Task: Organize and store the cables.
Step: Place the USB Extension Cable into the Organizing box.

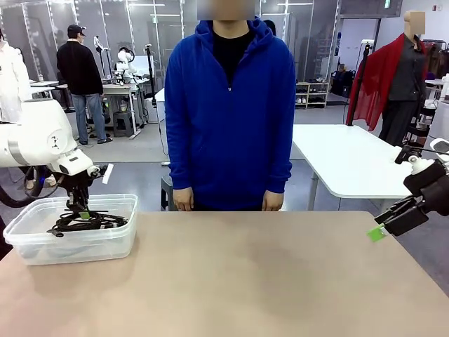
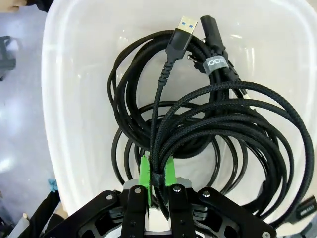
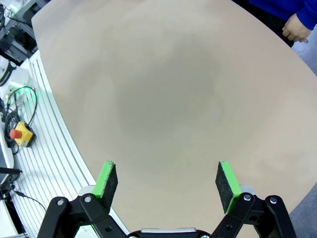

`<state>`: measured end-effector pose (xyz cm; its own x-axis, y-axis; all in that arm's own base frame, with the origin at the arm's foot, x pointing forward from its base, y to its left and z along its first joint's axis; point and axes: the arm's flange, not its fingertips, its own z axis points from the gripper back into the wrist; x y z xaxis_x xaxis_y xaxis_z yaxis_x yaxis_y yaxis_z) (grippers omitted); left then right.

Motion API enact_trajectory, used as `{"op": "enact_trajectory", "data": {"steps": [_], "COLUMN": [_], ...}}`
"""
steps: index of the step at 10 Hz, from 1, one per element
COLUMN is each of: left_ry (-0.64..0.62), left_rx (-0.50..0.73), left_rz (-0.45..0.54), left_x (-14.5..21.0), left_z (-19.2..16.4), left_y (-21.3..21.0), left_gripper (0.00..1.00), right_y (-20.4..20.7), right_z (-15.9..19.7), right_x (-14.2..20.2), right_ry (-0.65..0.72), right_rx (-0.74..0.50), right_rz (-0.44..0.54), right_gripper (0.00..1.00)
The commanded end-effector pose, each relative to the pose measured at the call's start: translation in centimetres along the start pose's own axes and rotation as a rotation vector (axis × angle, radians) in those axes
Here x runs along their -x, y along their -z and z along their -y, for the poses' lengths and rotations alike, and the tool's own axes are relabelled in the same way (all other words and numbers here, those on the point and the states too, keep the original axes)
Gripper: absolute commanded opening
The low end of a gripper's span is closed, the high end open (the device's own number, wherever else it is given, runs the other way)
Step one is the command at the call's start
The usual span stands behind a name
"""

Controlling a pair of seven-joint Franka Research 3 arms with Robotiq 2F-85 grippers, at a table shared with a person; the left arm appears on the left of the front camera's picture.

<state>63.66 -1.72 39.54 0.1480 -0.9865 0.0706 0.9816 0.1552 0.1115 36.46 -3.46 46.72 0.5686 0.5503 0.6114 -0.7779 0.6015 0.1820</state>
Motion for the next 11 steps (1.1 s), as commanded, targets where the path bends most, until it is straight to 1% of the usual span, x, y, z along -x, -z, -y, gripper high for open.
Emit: {"op": "enact_trajectory", "data": {"steps": [1, 2, 3, 4, 5, 6, 7, 8, 9, 10, 11], "left_ry": [-0.003, -0.004, -0.007, -0.012, -0.01, -0.012, -0.011, -0.008, -0.005, -0.005, -0.006], "left_rx": [-0.043, -0.038, -0.025, -0.022, -0.019, -0.018, -0.009, 0.001, 0.001, 0.0, 0.008], "left_rz": [0.015, 0.026, 0.01, -0.004, -0.008, -0.004, 0.007, 0.021, 0.03, 0.039, 0.035], "left_x": [-0.4, -0.15, -0.24, -0.44, -0.45, -0.45, -0.49, -0.37, -0.36, -0.37, -0.44], "left_z": [-0.05, -0.05, -0.06, -0.06, 0.0, 0.01, -0.02, -0.08, -0.03, 0.0, -0.04], "left_y": [1.28, 1.19, 1.27, 1.37, 1.38, 1.37, 1.35, 1.32, 1.29, 1.27, 1.23], "left_gripper": [0.13, 0.13, 0.15, 0.33, 0.34, 0.52, 0.53, 0.7, 0.71, 0.88, 0.89], "right_y": [-0.08, -0.08, -0.08, -0.08, -0.08, -0.08, -0.08, -0.08, -0.08, -0.08, -0.08], "right_z": [-0.12, -0.12, -0.12, -0.12, -0.12, -0.12, -0.12, -0.12, -0.12, -0.12, -0.12], "right_x": [-0.03, -0.03, -0.03, -0.03, -0.03, -0.03, -0.03, -0.03, -0.03, -0.03, -0.03], "right_ry": [-0.001, -0.001, -0.001, -0.001, -0.001, -0.001, -0.001, -0.001, -0.001, -0.001, -0.001], "right_rx": [-0.002, -0.002, -0.002, -0.002, -0.002, -0.002, -0.002, -0.002, -0.002, -0.002, -0.002], "right_rz": [-0.002, -0.002, -0.002, -0.002, -0.002, -0.002, -0.002, -0.002, -0.002, -0.002, -0.002], "right_gripper": [1.0, 1.0, 1.0, 1.0, 1.0, 1.0, 1.0, 1.0, 1.0, 1.0, 1.0]}}
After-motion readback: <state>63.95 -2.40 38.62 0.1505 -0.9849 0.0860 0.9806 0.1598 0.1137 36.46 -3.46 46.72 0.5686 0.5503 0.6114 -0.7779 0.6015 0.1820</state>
